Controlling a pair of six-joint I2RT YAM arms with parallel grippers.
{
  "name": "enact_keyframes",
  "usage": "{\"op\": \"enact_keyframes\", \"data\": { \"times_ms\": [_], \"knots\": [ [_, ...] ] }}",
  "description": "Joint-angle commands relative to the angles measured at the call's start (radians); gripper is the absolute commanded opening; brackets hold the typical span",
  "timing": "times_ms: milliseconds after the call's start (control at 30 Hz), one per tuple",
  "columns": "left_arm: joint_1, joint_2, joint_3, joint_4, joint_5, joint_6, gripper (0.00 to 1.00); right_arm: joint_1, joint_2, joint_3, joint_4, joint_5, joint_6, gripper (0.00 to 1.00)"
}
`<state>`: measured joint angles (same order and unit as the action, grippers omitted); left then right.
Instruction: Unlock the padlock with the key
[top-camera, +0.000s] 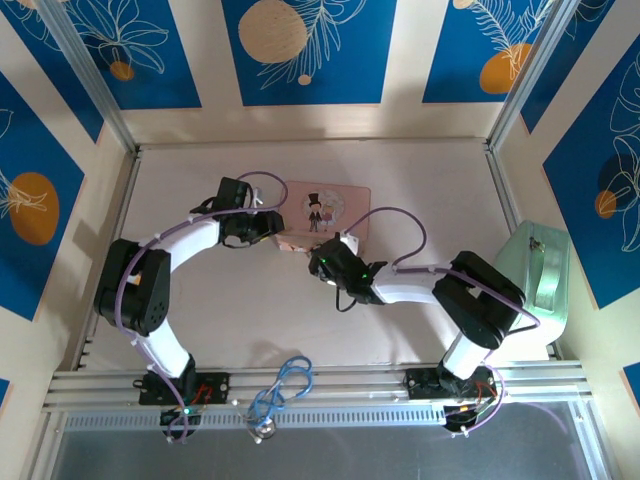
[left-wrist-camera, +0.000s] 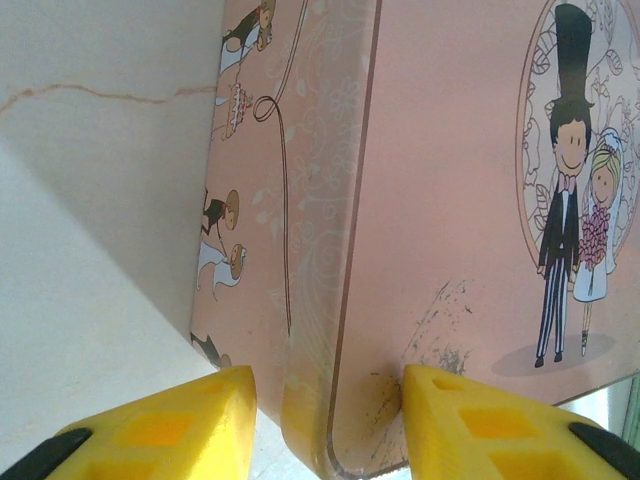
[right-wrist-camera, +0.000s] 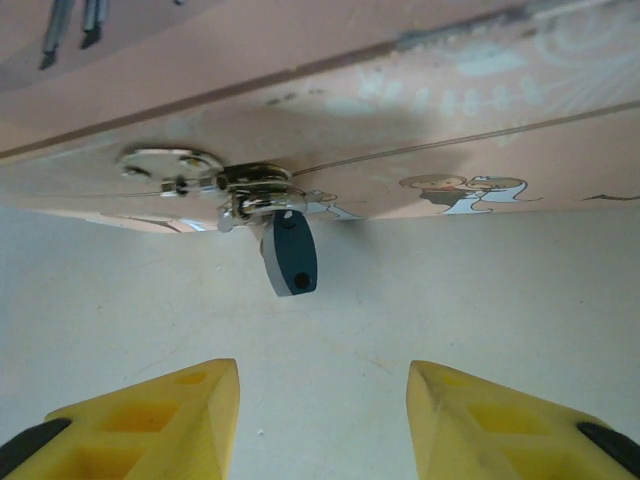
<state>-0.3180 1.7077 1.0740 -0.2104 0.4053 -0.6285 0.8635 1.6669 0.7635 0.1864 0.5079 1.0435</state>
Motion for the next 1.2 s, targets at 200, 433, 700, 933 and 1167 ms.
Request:
{"op": "enact_keyframes", "data": {
  "times_ms": [200, 433, 700, 933, 1167],
  "knots": [
    [0.009, -0.016, -0.034, -0.014, 0.015, -0.007, 0.41, -0.059, 0.058, -0.03, 0.155, -0.073, 0.014, 0.45],
    [0.01, -0.026, -0.049, -0.005, 0.024, -0.019, 0.4, -0.069, 0.094, -0.01, 0.177, -0.102, -0.004, 0.44],
    [0.009, -0.031, -0.067, 0.003, 0.032, -0.027, 0.39, -0.07, 0.141, 0.034, 0.167, -0.113, -0.009, 0.4],
    [0.009, -0.028, -0.071, 0.007, 0.033, -0.03, 0.39, -0.068, 0.16, 0.053, 0.154, -0.119, -0.005, 0.36],
    [0.009, -0.024, -0.071, 0.012, 0.032, -0.03, 0.39, -0.067, 0.184, 0.079, 0.096, -0.121, 0.01, 0.29]
  ]
}}
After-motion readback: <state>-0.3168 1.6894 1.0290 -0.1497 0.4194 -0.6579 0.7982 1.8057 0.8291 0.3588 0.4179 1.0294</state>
